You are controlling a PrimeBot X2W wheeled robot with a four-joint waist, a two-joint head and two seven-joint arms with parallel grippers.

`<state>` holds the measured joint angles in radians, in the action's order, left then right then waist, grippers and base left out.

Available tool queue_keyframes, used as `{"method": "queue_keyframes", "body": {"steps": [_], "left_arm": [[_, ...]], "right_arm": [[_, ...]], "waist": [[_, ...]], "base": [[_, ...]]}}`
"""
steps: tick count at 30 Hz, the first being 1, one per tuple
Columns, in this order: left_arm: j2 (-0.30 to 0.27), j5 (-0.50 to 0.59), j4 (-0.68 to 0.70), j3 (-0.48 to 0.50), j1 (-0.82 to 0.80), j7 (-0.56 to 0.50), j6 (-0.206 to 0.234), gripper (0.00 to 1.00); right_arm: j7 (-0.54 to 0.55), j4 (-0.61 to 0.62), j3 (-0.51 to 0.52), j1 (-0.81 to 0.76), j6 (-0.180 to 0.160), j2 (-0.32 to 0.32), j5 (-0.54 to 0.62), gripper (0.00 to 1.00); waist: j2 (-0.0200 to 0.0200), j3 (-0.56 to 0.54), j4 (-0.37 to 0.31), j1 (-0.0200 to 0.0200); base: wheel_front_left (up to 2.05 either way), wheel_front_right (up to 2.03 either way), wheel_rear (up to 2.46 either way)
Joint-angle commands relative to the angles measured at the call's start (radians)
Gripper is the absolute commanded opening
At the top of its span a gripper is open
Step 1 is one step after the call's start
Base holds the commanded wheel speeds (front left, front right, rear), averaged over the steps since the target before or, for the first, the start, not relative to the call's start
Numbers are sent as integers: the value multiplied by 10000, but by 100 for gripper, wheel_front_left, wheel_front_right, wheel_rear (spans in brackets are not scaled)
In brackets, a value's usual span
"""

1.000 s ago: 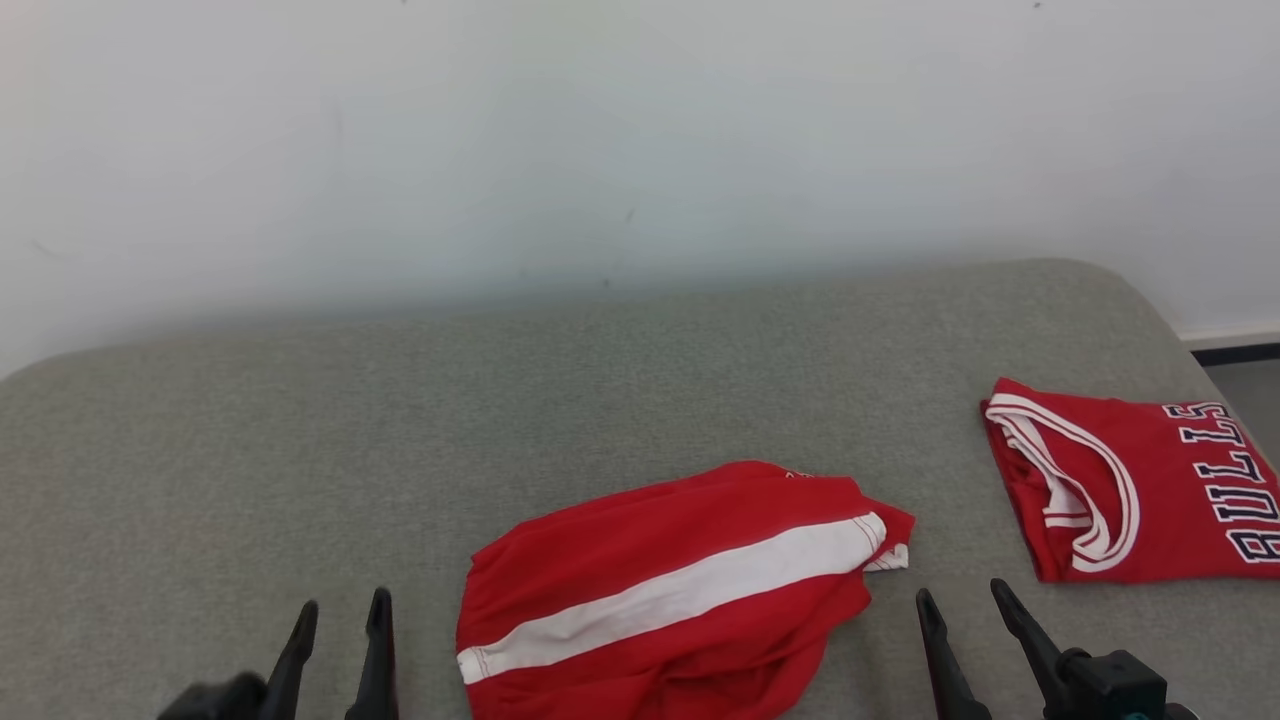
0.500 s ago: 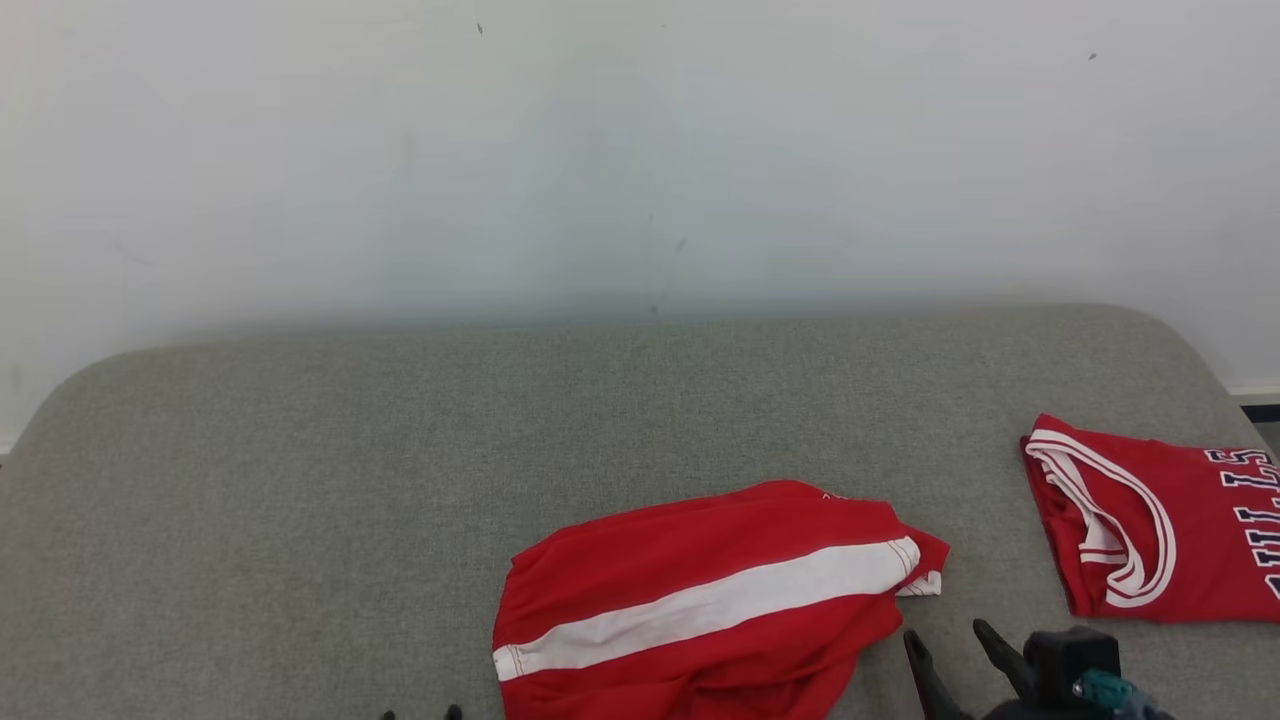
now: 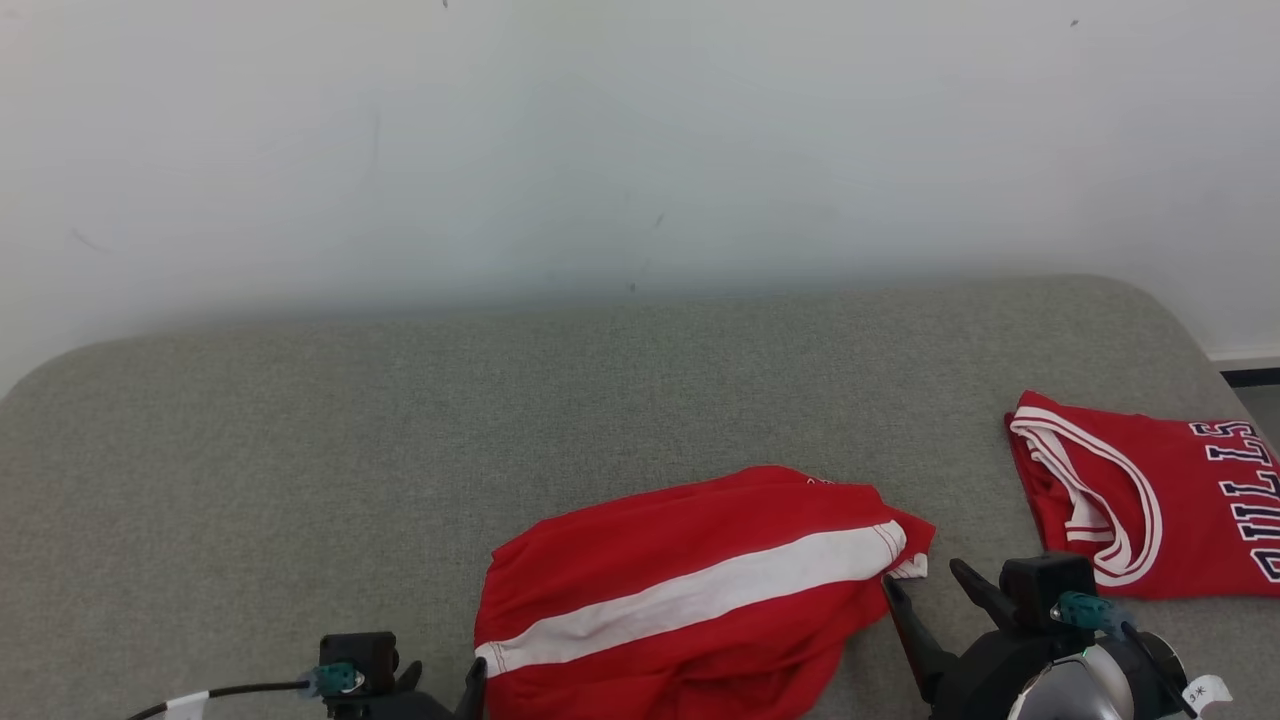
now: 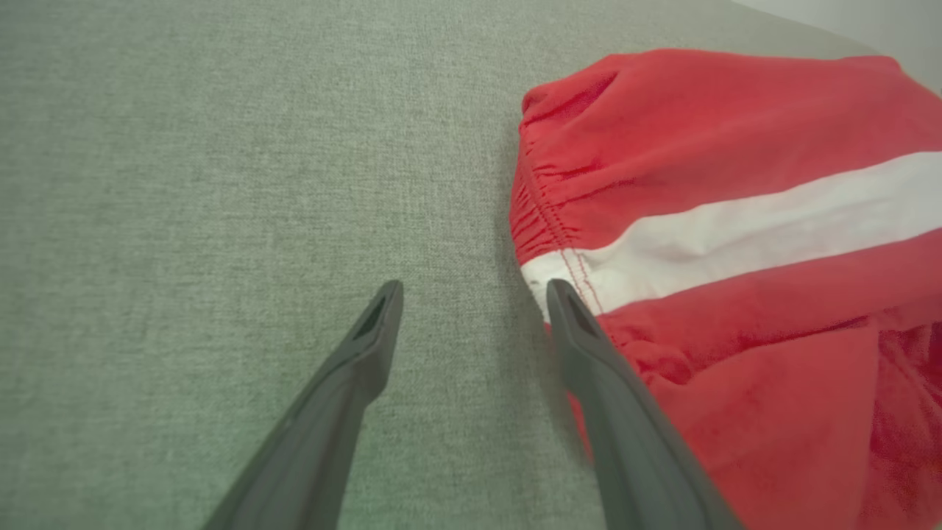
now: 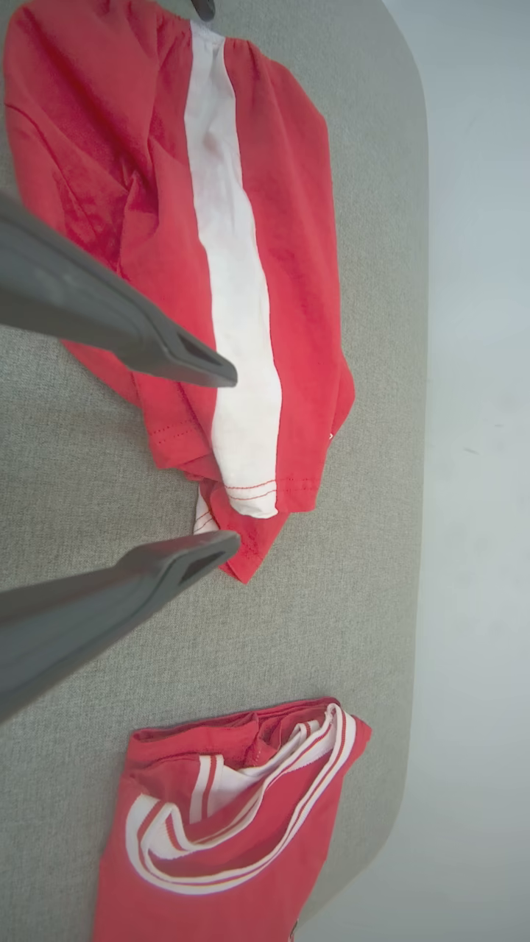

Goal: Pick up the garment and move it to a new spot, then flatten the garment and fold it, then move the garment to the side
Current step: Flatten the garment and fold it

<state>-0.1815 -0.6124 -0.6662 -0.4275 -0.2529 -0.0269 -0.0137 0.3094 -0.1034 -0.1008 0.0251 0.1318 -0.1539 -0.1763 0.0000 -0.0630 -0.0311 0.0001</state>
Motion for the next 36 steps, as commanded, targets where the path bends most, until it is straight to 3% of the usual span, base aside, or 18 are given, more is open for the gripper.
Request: {"method": "queue_keyframes", "body": {"steps": [1,5,7,8,9,14,18,23,24,25,31,36], "left_arm": [[13,113,-159,-85,-173,-88,40,100],[98,155,-470,-218,-518,-306,-4,78],[155,161,-575,-284,-637,-332,-25,64],[215,195,-694,-361,-726,-329,-70,50],[258,192,-742,-387,-776,-338,-105,47],[386,137,-1018,-534,-865,-537,-156,37],[424,79,-1189,-558,-911,-677,-94,44],[460,8,-1335,-581,-977,-754,-81,45],[469,5,-1342,-607,-1000,-763,-113,29],[474,17,-1363,-641,-1016,-790,-120,0],[500,91,-1477,-869,-1067,-1043,-211,0],[441,125,-1284,-983,-719,-939,-157,0]], "right_arm": [[13,58,-61,105,-23,-61,-83,100],[-55,63,-113,58,-23,-139,-132,100],[-68,73,-107,47,-23,-150,-151,100],[-83,77,-127,43,-23,-156,-156,100],[-86,79,-144,40,-23,-150,-154,100],[-96,94,-165,32,-23,-104,-154,100],[-104,89,-182,23,-23,-94,-150,100],[-105,98,-209,22,-24,-116,-138,100],[-108,106,-215,32,-24,-118,-132,100],[-96,108,-233,44,-24,-127,-126,100],[261,188,-371,469,-24,-373,-48,100],[1482,93,-117,1245,-24,-534,-169,100]], "waist": [[0,52,-41,-1],[0,123,-85,-1],[0,155,-107,-1],[0,182,-137,-1],[0,193,-153,-1],[0,226,-228,-1],[0,242,-263,-1],[0,273,-278,-1],[0,283,-277,-1],[0,293,-274,-1],[0,398,-257,-1],[0,520,-184,-1]], "base": [[0,0,0],[0,0,0],[0,0,0],[0,0,0],[0,0,0],[0,0,0],[0,0,0],[0,0,0],[0,0,0],[0,0,0],[0,0,0],[0,0,0]]}}
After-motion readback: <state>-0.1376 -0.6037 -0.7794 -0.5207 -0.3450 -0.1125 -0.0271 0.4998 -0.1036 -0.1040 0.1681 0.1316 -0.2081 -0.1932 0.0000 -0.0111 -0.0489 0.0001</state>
